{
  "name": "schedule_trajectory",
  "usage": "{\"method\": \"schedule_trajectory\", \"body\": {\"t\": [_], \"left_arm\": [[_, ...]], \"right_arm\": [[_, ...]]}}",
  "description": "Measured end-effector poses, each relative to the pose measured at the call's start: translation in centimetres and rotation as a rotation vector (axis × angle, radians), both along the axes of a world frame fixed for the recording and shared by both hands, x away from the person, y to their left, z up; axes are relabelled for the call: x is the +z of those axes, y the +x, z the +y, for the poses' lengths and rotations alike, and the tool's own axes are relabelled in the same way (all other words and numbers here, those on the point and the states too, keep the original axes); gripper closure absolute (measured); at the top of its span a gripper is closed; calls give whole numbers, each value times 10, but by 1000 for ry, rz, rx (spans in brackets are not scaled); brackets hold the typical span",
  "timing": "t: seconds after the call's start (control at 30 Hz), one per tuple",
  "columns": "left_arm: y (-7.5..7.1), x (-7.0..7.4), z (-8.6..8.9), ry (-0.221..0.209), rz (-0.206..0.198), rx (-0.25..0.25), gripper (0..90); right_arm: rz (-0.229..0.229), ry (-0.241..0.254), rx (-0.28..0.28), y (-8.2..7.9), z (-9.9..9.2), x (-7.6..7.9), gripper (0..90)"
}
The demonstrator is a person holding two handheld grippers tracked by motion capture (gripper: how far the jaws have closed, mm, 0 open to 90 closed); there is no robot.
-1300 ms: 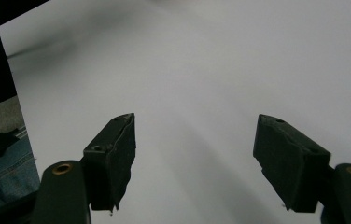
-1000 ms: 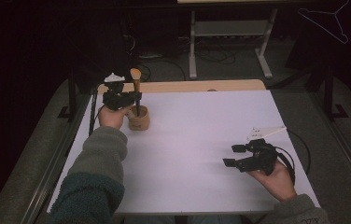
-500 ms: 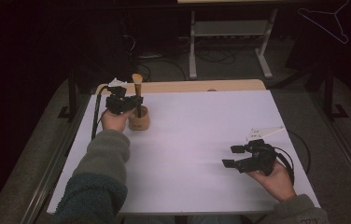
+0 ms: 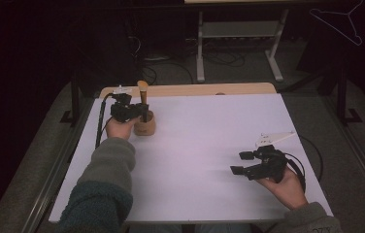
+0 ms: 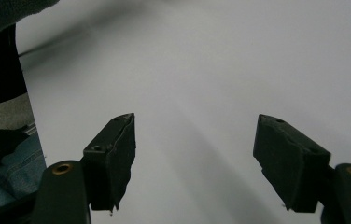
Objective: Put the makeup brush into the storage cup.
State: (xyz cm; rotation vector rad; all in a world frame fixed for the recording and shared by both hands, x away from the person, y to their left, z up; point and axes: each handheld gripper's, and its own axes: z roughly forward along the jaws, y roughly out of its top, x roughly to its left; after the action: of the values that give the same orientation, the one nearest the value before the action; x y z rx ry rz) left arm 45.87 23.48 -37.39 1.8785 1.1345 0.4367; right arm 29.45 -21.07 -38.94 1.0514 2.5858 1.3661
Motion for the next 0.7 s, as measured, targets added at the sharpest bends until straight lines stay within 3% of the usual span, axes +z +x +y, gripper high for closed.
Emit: {"method": "schedule_trajectory", "body": {"t": [0.33, 0.53, 0.7], "left_arm": [[-1, -1, -1, -18, -4, 2, 733], [0, -1, 0, 7, 3, -12, 728], [-1, 0, 1, -8, -4, -3, 701]], "right_arm": [[-1, 4, 5, 0, 0, 0, 285], [2, 5, 7, 0, 0, 0, 285], [3, 7, 5, 0, -1, 0, 284]]}}
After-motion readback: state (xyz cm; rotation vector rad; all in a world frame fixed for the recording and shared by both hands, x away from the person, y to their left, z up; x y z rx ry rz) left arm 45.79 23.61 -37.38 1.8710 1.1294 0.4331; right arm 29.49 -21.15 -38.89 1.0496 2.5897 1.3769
